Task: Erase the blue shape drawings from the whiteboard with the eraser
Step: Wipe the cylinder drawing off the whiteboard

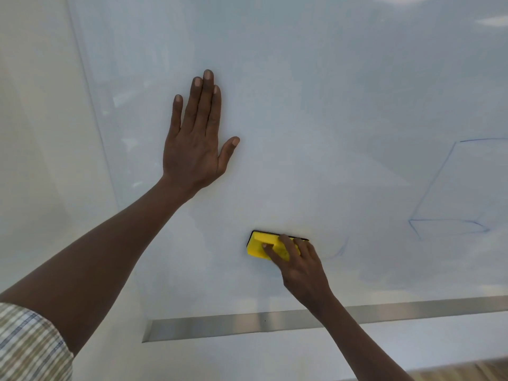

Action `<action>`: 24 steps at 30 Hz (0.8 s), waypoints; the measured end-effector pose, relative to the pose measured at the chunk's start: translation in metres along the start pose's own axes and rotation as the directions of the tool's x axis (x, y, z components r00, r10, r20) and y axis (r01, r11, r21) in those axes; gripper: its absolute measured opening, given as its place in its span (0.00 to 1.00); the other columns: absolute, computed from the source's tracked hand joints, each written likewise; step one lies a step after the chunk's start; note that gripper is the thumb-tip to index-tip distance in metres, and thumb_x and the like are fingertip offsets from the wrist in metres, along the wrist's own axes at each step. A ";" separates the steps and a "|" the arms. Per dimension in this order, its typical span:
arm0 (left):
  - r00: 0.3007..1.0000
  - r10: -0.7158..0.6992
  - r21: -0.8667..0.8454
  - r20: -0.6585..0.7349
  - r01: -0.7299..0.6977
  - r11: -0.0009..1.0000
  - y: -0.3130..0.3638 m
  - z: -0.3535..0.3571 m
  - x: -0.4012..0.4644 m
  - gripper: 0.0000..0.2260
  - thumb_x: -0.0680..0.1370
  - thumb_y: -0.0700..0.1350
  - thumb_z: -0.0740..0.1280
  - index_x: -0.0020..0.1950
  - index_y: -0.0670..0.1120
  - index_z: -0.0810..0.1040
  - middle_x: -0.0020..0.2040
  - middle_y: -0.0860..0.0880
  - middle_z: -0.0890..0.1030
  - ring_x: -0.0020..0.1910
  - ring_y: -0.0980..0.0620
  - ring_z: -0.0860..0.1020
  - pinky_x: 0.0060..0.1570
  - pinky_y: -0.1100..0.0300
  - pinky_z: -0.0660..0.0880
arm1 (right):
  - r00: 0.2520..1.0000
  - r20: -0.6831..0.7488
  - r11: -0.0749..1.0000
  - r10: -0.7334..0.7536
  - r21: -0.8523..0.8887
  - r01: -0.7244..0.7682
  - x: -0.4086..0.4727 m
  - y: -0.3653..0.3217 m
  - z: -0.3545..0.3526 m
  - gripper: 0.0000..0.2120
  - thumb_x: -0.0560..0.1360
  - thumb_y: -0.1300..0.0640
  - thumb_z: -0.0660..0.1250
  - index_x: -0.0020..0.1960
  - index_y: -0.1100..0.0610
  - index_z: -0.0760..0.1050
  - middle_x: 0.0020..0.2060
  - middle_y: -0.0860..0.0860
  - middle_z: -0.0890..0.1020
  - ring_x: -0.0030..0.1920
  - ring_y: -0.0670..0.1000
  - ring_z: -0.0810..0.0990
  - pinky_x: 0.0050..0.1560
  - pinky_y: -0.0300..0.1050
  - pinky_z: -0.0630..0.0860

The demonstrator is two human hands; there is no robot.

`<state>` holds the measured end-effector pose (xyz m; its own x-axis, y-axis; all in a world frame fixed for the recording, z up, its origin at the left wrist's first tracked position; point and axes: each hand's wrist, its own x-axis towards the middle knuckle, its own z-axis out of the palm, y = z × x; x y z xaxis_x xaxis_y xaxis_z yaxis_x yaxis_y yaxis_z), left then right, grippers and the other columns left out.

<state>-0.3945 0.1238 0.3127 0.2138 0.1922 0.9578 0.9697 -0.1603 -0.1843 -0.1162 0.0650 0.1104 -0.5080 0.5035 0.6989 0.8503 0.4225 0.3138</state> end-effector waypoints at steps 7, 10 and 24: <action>1.000 -0.001 0.001 0.006 0.001 1.000 -0.001 0.002 -0.001 0.34 0.88 0.57 0.56 0.84 0.34 0.55 0.83 0.33 0.58 0.83 0.37 0.56 0.83 0.50 0.39 | 0.984 -0.129 0.989 0.120 0.102 -0.107 0.024 -0.013 -0.005 0.23 0.77 0.65 0.66 0.70 0.51 0.74 0.62 0.63 0.77 0.51 0.63 0.74 0.53 0.56 0.73; 1.000 0.002 -0.006 0.005 -0.002 1.000 0.000 0.002 -0.002 0.34 0.88 0.58 0.56 0.83 0.34 0.55 0.83 0.33 0.59 0.83 0.36 0.56 0.82 0.49 0.39 | 0.995 -0.086 0.996 0.043 0.075 -0.037 0.007 -0.022 0.011 0.27 0.75 0.67 0.65 0.71 0.50 0.72 0.63 0.62 0.76 0.52 0.63 0.74 0.54 0.57 0.73; 1.000 0.012 0.019 -0.010 -0.012 1.000 -0.001 0.006 -0.004 0.35 0.88 0.59 0.54 0.84 0.35 0.53 0.84 0.34 0.57 0.84 0.37 0.55 0.83 0.47 0.41 | 0.937 -0.054 0.938 0.344 0.065 -0.340 -0.061 -0.001 0.029 0.26 0.70 0.73 0.69 0.64 0.53 0.79 0.61 0.61 0.78 0.53 0.64 0.76 0.54 0.57 0.76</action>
<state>-0.3958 0.1292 0.3075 0.2245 0.1801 0.9577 0.9692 -0.1438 -0.2001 -0.0901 0.0554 0.0485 -0.1763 0.5764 0.7979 0.9617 0.2738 0.0147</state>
